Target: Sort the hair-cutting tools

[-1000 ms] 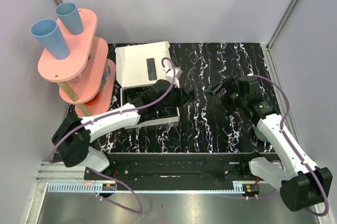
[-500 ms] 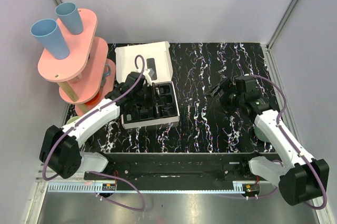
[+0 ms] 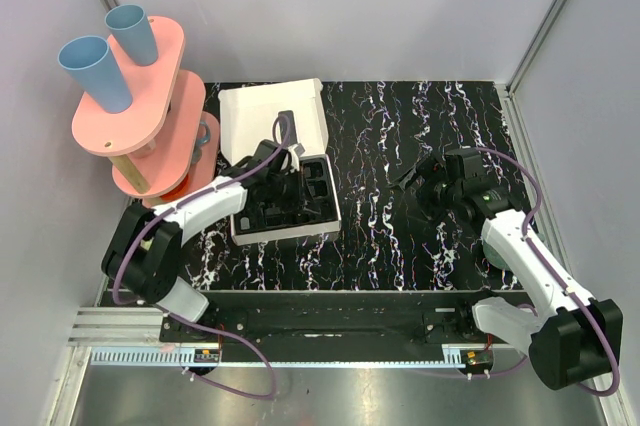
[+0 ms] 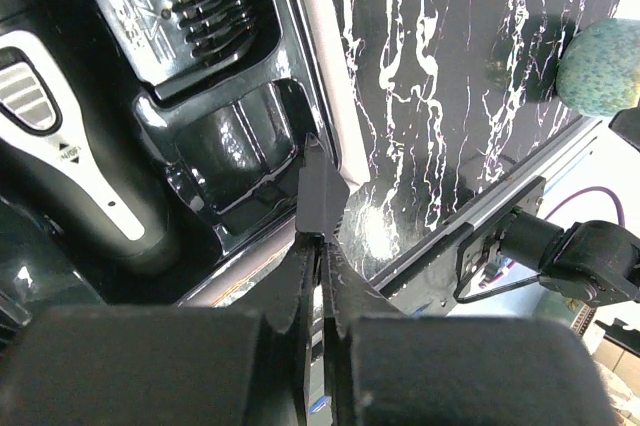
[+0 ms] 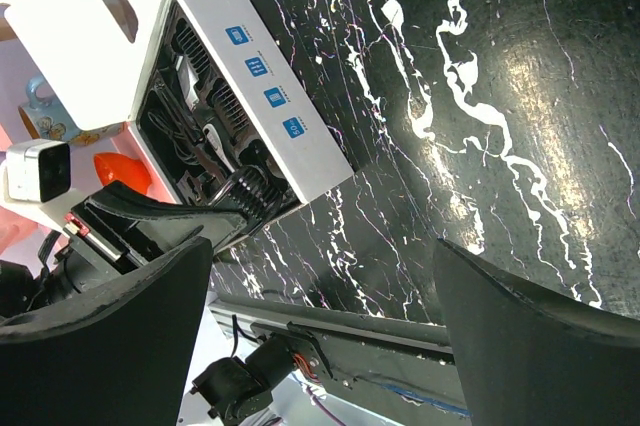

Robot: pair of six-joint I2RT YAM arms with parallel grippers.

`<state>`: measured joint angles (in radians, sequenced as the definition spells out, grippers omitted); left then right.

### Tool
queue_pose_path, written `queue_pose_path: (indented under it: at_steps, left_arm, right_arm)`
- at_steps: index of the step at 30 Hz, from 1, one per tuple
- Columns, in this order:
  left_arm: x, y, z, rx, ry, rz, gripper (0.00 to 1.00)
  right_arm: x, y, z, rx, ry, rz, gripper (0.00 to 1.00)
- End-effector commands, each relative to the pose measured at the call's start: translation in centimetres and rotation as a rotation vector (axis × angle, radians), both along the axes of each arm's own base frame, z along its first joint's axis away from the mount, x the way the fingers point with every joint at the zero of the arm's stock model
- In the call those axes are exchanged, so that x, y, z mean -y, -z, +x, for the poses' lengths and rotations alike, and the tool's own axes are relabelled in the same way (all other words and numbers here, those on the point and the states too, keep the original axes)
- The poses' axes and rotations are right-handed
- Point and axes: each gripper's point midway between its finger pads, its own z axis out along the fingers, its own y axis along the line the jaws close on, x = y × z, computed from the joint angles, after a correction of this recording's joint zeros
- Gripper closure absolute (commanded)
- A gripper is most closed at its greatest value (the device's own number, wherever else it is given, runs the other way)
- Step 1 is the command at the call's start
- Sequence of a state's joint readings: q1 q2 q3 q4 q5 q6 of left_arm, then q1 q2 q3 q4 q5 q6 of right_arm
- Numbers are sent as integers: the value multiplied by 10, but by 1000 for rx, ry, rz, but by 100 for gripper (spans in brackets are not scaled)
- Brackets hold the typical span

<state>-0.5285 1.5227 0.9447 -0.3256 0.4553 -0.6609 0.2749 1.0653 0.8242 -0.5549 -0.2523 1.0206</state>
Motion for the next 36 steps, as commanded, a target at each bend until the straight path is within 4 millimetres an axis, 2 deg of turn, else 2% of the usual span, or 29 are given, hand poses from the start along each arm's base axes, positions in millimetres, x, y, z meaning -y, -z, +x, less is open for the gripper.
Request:
queue_pose_path:
  at_steps: [1,3,18,20,21,28,32,36]
  left_arm:
    - [17,-22,17,37,17,-92,100]
    - [19,-23,19,33,16,-102,100]
    - [13,8,27,-40,-8,-102,100]
    - [13,11,26,-43,-7,-93,90]
    - [11,14,26,-42,-12,-83,81]
    - [-4,28,28,-35,-55,3,56]
    - [-12,24,32,6,-83,45,51]
    - [-21,17,35,40,-112,86,52]
  right_arm:
    - [-2,-3,2,27,-16,-6,2]
    - [-2,-2,2,24,-16,-7,2]
    - [-1,8,1,-3,-14,-19,4]
    - [0,8,2,-4,-13,-20,4]
    - [-1,8,2,-3,-14,-19,4]
    - [-1,11,2,-10,-15,-18,4]
    - [-1,12,2,-11,-15,-18,5]
    - [-2,13,1,-16,-15,-13,5]
